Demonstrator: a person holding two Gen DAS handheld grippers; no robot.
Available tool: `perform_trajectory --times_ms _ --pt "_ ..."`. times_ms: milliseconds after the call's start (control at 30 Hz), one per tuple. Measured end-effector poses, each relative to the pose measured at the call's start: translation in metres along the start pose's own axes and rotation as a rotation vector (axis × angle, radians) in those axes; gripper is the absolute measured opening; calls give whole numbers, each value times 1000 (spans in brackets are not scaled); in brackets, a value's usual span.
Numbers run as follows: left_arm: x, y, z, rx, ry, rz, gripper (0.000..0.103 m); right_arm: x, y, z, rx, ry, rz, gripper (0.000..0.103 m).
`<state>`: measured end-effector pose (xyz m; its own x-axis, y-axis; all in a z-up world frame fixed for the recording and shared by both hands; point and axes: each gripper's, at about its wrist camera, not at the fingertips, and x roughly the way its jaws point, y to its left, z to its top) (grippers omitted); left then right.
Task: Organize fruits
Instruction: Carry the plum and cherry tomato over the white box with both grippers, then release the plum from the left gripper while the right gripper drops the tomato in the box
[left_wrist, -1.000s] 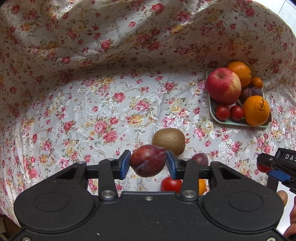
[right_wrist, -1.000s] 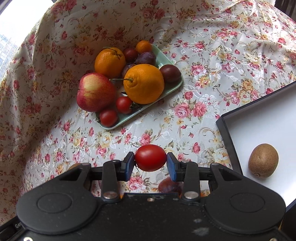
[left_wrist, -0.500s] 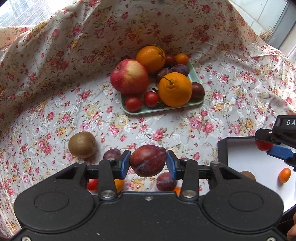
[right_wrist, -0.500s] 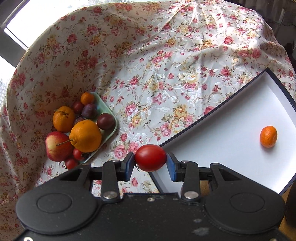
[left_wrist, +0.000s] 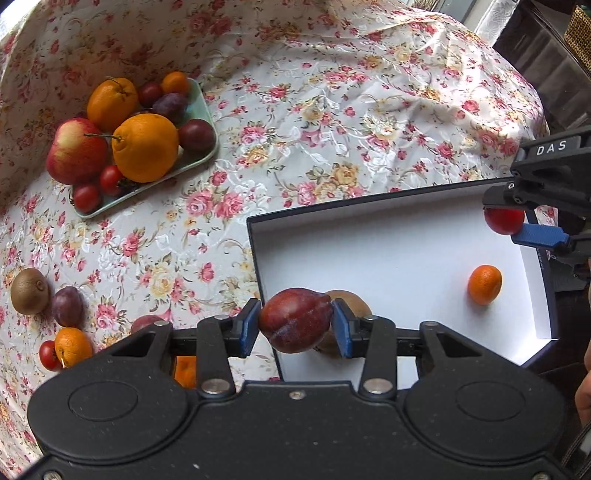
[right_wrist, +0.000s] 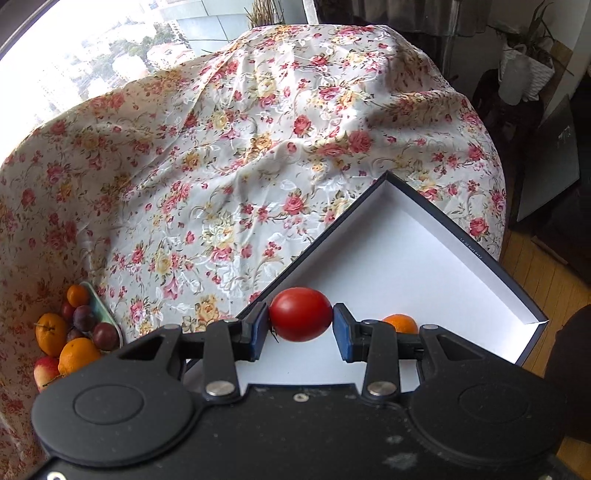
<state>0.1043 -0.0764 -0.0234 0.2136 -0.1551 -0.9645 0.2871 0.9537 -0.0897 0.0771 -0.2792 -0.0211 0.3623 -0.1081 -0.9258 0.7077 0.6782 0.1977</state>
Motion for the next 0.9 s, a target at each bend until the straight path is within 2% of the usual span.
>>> perform_trajectory --times_ms 300,433,533,700,900 --pt "6 -41 0 52 -18 -18 50 -8 -28 11 -8 -50 -17 40" --pt "6 -53 3 72 -53 -4 52 -12 -35 15 -20 -78 -48 40" --pt "7 -59 4 79 -63 -7 60 -11 -42 20 -7 -35 -38 40" --pt "13 -63 3 77 -39 -17 60 -2 -49 24 2 67 -7 40" --pt "15 -61 4 63 -31 -12 60 -7 -54 29 19 89 14 41"
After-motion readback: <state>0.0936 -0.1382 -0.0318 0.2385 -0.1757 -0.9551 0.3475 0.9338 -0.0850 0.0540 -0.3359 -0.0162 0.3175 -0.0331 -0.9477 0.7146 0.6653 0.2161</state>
